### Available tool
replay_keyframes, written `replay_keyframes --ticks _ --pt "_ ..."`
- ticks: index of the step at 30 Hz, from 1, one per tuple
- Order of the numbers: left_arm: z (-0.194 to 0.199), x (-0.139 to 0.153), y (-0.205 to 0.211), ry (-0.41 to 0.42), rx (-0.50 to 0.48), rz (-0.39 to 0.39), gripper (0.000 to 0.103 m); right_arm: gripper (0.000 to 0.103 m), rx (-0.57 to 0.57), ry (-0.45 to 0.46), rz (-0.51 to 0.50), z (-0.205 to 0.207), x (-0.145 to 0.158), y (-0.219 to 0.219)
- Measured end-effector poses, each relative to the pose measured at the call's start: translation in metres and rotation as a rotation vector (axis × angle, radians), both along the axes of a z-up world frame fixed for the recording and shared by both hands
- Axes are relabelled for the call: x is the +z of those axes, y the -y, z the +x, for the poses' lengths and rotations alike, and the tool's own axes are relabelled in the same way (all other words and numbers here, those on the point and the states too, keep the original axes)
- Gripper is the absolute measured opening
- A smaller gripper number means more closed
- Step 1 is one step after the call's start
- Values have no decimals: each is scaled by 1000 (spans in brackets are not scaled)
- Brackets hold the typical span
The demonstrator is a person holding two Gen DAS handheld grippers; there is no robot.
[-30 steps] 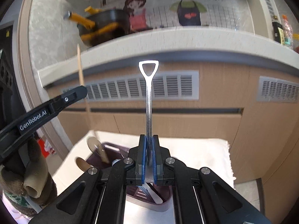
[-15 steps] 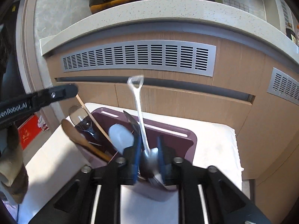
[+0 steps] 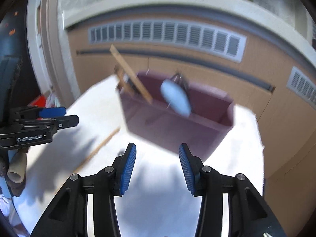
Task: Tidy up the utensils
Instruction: 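Raise the shovel spoon and chopstick over the caddy and release both, then grasp the smiley-face metal spoon with the right gripper while the left grasps the last chopstick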
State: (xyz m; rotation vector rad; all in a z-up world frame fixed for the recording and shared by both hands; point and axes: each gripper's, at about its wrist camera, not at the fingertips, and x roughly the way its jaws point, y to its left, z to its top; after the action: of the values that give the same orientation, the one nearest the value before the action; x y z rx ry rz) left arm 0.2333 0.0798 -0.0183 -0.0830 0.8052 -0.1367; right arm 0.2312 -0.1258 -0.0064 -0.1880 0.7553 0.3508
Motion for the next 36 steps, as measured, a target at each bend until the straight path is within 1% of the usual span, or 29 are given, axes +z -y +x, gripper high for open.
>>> replay_keyframes --ticks 3,6,8,11,12,14,18,20,21,22,25,27,31,34,35,36 --pt "-17 -16 -3 -45 -13 6 61 43 24 -77 -3 -11 -17 -6" --pt "-33 -27 -5 -75 -23 15 65 43 53 -151 -10 -33 -36 -11" --pt "-42 -34 -6 -90 -28 10 66 43 77 -201 -2 -47 -49 -16" --pt "-50 -42 -3 -106 -31 6 67 43 93 -235 -15 -64 -64 -26" --pt "-51 -43 -1 -109 -34 6 67 43 93 -238 -22 -68 -69 -29" --pt "-52 -45 1 -115 -35 6 68 43 77 -210 -35 -72 -70 -32" --pt "-53 -45 0 -123 -28 5 68 44 58 -201 -17 -74 -73 -37" --pt "-54 -43 -1 -122 -27 3 69 39 56 -184 -36 -73 -73 -39" --pt "-54 -42 -1 -122 -26 3 71 26 61 -179 -42 -75 -72 -39" --pt "-54 -43 -1 -123 -26 4 73 25 65 -175 -48 -76 -70 -39" --pt "-56 -41 -1 -123 -31 7 74 25 57 -147 -66 -77 -59 -34" --pt "-56 -40 -2 -125 -31 10 74 25 33 -103 -62 -78 -42 -22" --pt "-56 -39 -2 -133 -30 7 75 25 -38 3 -44 -80 1 8" --pt "-55 -40 1 -141 -37 -3 75 25 -80 68 -26 -82 26 26" --pt "-55 -40 3 -144 -42 -4 75 21 -94 91 -17 -82 35 33" --pt "-56 -41 5 -146 -46 -4 75 6 -106 107 -12 -82 41 39"
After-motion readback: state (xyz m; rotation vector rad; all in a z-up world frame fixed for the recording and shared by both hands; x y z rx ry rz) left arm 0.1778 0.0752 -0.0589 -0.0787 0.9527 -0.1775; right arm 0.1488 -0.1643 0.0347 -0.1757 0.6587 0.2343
